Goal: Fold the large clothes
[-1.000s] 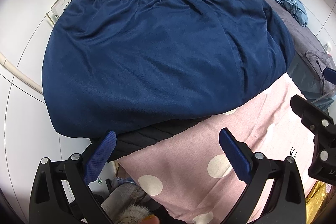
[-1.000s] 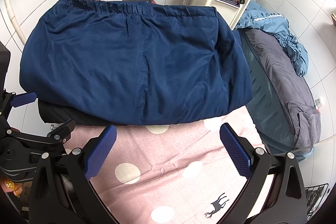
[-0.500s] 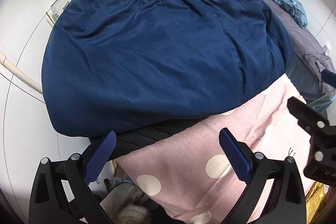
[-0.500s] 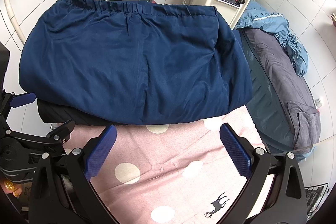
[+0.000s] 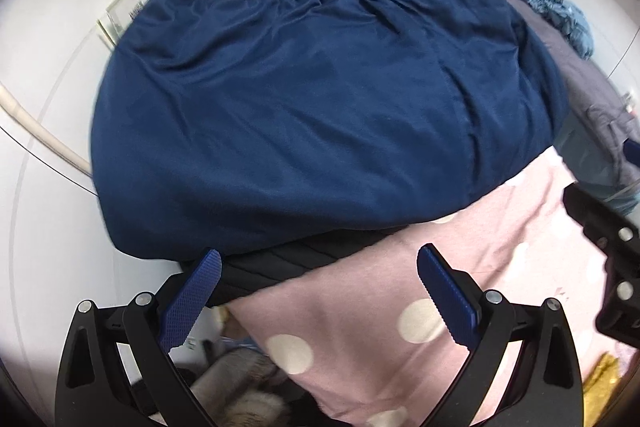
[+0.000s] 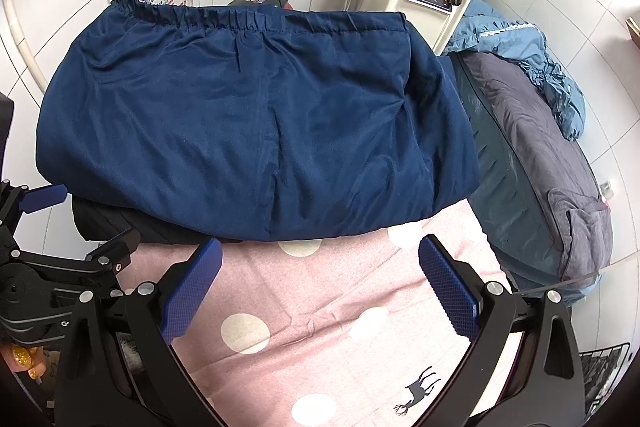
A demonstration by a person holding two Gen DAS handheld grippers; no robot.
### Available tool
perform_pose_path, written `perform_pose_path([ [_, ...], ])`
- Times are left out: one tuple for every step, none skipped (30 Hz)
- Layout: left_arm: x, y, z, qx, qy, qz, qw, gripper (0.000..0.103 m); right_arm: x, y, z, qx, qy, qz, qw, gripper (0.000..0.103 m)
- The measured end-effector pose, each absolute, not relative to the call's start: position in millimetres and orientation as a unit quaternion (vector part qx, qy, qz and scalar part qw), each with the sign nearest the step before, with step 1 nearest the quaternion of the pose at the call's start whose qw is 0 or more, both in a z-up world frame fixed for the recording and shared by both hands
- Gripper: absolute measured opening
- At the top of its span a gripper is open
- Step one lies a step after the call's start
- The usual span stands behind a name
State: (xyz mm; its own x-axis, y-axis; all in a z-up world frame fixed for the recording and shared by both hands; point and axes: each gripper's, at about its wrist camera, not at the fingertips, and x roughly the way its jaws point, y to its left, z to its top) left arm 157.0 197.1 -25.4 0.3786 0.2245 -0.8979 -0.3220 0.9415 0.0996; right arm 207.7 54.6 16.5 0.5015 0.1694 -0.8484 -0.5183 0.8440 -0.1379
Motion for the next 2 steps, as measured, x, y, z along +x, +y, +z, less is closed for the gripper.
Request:
perform_pose_path([
  [157.3,196.9,-25.4,-0.04,0.533,0.167,0.829,0.096,207.7,54.8,16.7,-0.191,0.456,0.203,0.845,0.097],
  [157.6,196.6,-25.4,-0.037,0.533,0.169,0.828,0.096,207.5,54.8,16.6,-0.191,0.456,0.203,0.845,0.097],
])
